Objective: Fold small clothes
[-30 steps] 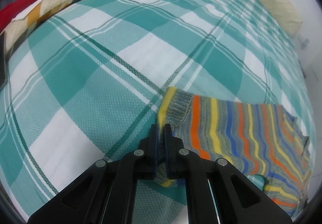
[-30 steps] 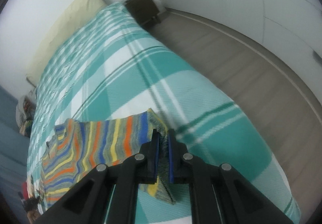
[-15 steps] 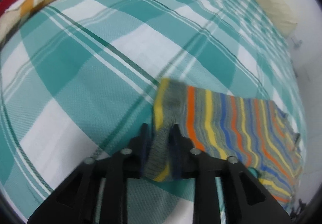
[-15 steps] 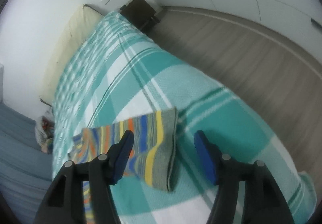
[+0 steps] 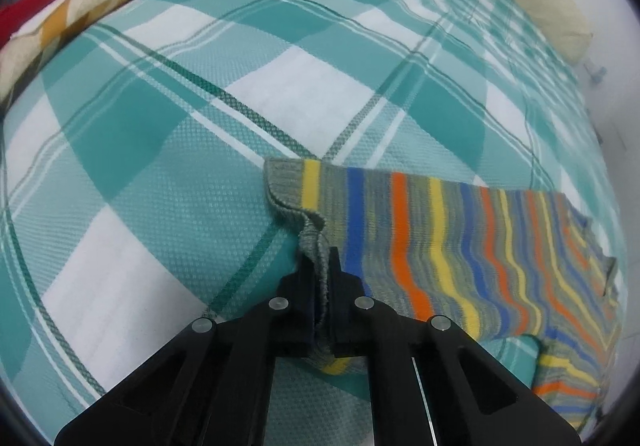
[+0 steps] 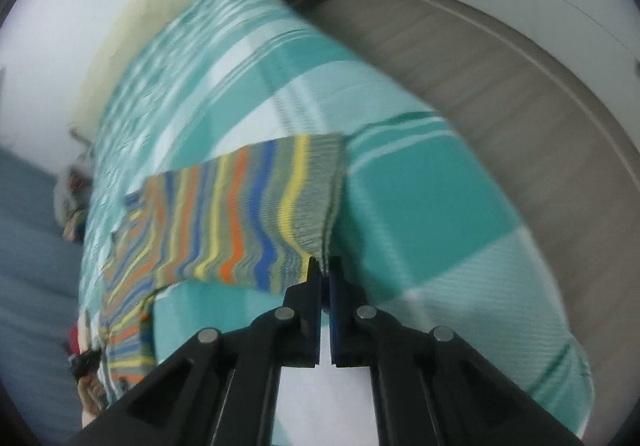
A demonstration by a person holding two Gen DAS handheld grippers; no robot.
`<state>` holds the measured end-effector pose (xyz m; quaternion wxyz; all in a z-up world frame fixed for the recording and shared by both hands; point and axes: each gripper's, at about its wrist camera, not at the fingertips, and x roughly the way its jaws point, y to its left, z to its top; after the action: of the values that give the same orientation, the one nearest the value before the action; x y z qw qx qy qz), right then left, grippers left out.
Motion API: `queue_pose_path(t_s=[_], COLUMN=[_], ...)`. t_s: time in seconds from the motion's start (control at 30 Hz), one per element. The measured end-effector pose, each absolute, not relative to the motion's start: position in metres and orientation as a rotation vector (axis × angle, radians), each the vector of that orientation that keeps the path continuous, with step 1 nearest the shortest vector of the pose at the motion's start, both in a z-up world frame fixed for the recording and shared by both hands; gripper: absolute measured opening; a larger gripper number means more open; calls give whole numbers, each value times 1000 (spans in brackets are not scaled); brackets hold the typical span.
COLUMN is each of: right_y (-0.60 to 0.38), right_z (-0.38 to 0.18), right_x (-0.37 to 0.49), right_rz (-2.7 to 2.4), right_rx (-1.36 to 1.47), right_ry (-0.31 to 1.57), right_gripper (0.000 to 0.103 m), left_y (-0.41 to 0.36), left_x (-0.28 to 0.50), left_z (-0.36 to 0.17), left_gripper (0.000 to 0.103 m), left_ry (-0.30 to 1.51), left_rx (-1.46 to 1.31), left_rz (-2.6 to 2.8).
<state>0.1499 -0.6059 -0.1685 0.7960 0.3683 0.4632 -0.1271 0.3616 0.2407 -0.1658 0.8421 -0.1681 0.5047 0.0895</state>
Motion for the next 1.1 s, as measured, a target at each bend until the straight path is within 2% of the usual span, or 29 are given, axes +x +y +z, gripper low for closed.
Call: queue_pose_path(t_s=[0.07, 0.1, 0.13, 0.17, 0.2, 0.23, 0.27, 0.3, 0.33, 0.43, 0.5, 0.6, 0.63, 0.7, 0.83, 0.87, 0.9, 0.93, 0.97, 1.0, 1.1], right_y=[-602, -600, -599, -599, -601, -602, -604, -606, -605, -581, -536, -441, -412, -341, -249, -236, -226, -223, -221, -221, -240], right_z=[-170, -170, -168, -166, -164, -161, -157, -150, -143, -112, -94, -81, -80, -82, -111, -123, -138, -149, -163, -166, -142], right_x=[153, 155, 155, 154, 153, 153, 149, 142, 136, 116, 110, 114, 116, 126, 153, 162, 174, 180, 186, 186, 167], right_rz=[-298, -307, -314, -325, -338, -359, -380, -408, -442, -488, -354, 58, 187, 450, 609, 613, 607, 614, 646, 629, 662], right_rx=[749, 727, 707, 687, 676, 669, 658, 632, 597, 413, 323, 283, 280, 237, 9, -44, -83, -91, -86, -100, -53], right_ry=[1024, 1030, 1031, 1025, 1022, 1024, 1021, 1009, 996, 987, 995, 1003, 1007, 1016, 1072, 1095, 1126, 1149, 1193, 1204, 1152], right_gripper=[2, 2, 2, 6, 11, 23, 44, 53, 58, 58, 58, 61, 64, 65, 65, 64, 62, 47, 15, 11, 11], left_y=[236, 234, 231, 231, 230, 229, 229, 228, 226, 199, 166, 81, 64, 18, -34, -36, -37, -36, -33, -27, 6], left_x=[362, 361, 360, 358, 354, 346, 339, 328, 317, 278, 256, 217, 211, 199, 203, 203, 203, 201, 199, 197, 172], left_z=[-166, -165, -163, -161, -157, -148, -141, -127, -116, -87, -79, -85, -89, -105, -146, -151, -154, -154, -152, -148, -116], left_gripper=[3, 8, 8, 14, 29, 39, 55, 58, 57, 62, 74, 81, 82, 84, 83, 74, 49, 30, 8, 7, 6], left_ry=[1064, 1064, 1070, 1079, 1093, 1103, 1090, 1055, 1026, 970, 974, 983, 984, 985, 1003, 1008, 1010, 1010, 1011, 1005, 926], left_rx=[-315, -295, -261, -242, -218, -165, -125, -59, -15, 23, 38, 93, 106, 167, 313, 309, 301, 290, 282, 263, 208], left_rz=[198, 203, 216, 222, 223, 238, 256, 290, 298, 114, -85, -489, -562, -711, -723, -729, -744, -787, -804, -826, -911])
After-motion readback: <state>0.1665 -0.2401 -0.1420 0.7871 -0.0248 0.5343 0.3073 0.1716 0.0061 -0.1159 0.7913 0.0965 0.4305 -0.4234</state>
